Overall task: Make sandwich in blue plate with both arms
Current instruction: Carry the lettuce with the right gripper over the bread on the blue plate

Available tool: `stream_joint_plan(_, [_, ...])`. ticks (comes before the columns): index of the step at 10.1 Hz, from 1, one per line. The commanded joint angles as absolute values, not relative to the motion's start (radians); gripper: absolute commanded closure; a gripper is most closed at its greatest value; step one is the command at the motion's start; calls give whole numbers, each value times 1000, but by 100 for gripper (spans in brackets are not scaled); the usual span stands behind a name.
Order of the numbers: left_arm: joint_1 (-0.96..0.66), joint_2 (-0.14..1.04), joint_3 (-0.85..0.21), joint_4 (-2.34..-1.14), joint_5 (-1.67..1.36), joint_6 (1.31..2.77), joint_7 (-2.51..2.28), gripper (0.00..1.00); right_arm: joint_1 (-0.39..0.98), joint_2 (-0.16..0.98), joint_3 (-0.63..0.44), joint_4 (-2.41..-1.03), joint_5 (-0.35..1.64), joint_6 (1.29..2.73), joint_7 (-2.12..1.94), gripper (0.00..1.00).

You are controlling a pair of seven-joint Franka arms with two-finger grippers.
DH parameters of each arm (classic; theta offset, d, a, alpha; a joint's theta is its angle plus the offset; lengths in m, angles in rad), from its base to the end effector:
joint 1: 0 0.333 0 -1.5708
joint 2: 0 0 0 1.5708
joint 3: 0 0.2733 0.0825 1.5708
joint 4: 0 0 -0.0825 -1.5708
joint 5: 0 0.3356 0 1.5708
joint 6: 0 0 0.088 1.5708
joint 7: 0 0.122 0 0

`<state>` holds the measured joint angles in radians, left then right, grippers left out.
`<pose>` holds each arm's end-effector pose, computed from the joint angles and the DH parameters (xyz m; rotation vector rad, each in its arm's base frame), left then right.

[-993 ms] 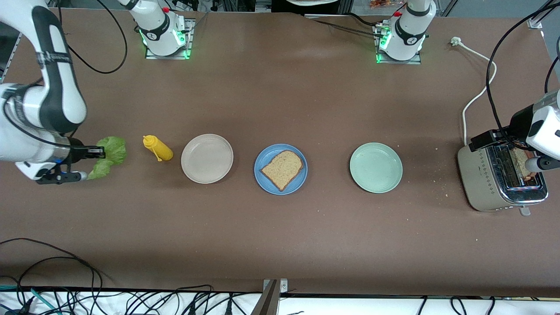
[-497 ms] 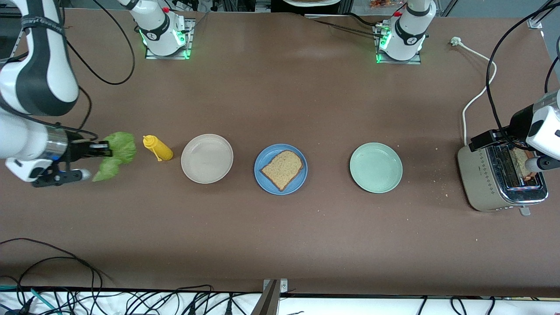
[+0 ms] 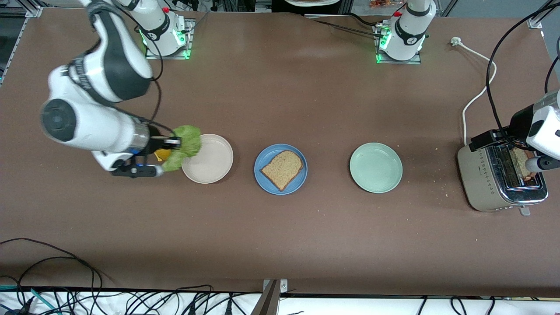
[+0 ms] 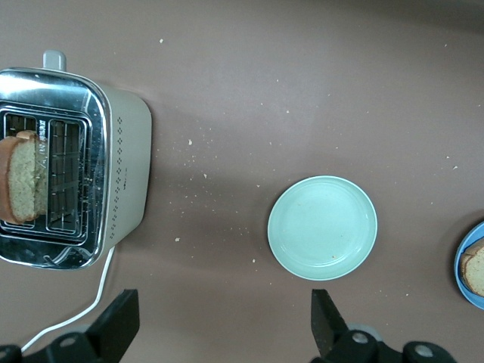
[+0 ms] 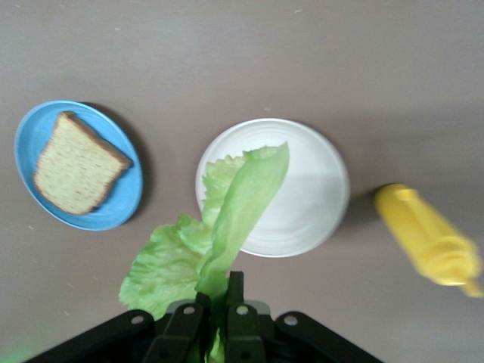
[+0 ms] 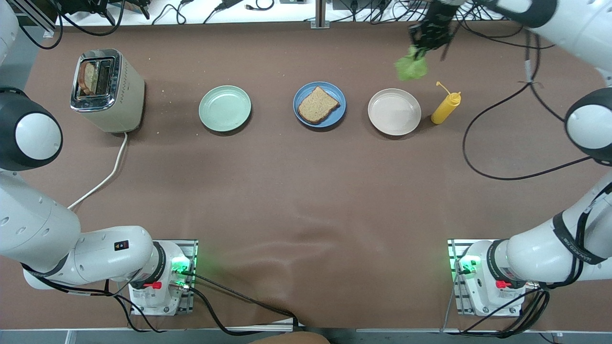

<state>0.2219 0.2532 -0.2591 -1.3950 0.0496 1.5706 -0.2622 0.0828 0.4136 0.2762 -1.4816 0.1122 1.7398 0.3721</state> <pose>0.5664 0.0008 0.5088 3.1147 0.3581 -0.1110 0.5621 0.2019 0.3971 -2.9687 0.0807 0.3132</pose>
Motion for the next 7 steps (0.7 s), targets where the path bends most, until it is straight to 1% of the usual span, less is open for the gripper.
stream_joint_plan(1, [219,252,-255,-1378,35,1551,-244,0,216,510,276,-1457,132,1856,570,100])
stream_joint_plan(4, [219,252,-255,-1378,35,1551,-244,0,346,650,275,-1459,147,2147,811,100])
stream_joint_plan(7, [219,252,-253,-1378,35,1551,-244,0,435,761,276,-1459,149,2363,989,100])
